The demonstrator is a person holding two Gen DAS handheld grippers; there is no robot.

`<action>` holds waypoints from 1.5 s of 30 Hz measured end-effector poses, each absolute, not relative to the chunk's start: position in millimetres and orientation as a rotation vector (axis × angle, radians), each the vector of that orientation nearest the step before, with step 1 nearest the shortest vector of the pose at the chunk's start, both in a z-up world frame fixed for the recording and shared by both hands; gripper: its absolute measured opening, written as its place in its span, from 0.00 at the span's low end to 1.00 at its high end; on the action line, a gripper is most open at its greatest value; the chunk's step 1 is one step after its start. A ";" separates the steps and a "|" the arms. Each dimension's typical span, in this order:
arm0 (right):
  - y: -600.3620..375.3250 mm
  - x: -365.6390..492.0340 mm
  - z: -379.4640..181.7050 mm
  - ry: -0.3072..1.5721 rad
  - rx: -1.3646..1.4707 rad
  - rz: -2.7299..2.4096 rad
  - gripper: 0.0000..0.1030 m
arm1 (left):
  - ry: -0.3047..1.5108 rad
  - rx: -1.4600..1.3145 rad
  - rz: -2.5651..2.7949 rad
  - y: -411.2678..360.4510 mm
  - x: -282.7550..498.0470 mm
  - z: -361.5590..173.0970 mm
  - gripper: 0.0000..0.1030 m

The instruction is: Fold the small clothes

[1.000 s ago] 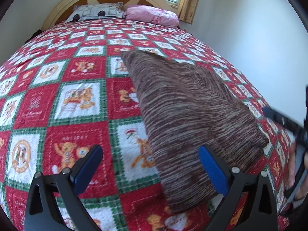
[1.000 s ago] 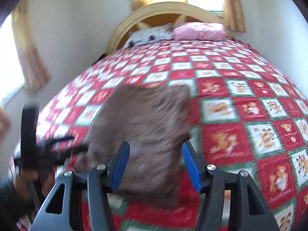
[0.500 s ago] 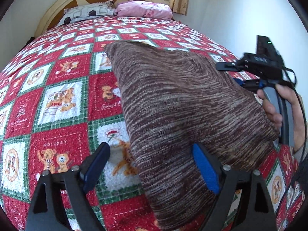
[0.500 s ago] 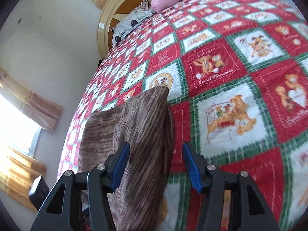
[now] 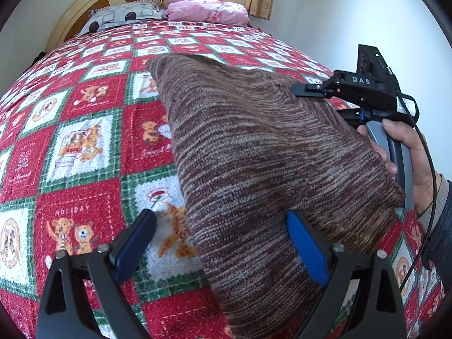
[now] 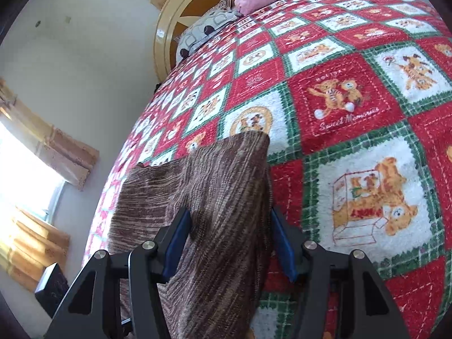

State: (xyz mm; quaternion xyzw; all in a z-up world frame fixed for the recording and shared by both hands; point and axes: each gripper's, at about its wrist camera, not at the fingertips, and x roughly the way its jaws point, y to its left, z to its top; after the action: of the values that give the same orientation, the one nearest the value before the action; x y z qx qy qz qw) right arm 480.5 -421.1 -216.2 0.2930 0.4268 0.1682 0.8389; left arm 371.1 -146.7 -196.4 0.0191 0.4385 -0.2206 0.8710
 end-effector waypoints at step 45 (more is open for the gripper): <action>-230.5 398.5 -77.3 0.685 0.553 0.648 0.18 | 0.653 -0.087 -0.442 26.7 248.0 -84.7 0.09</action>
State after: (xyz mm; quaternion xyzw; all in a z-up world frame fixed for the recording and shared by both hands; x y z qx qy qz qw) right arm 398.5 -230.5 -77.3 0.2630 0.3258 0.3080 0.8543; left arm 248.0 26.7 -84.7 -0.0424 0.3179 -0.2152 0.9224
